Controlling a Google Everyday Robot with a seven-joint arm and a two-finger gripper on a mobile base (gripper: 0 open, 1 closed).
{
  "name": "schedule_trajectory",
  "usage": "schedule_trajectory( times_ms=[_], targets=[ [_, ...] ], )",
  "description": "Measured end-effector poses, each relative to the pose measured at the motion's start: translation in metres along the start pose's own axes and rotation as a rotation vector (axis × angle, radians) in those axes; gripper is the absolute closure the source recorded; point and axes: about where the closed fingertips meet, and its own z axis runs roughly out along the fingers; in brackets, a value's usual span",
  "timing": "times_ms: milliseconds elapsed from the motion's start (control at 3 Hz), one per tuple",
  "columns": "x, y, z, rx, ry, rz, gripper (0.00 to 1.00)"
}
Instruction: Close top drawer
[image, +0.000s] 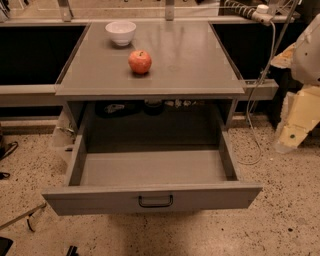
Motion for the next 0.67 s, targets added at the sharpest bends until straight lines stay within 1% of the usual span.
schedule_trajectory(
  times_ms=[333, 667],
  targets=[
    [0.002, 0.001, -0.002, 0.006, -0.002, 0.001, 0.0],
    [0.01, 0.014, 0.003, -0.009, -0.009, 0.004, 0.0]
  ],
)
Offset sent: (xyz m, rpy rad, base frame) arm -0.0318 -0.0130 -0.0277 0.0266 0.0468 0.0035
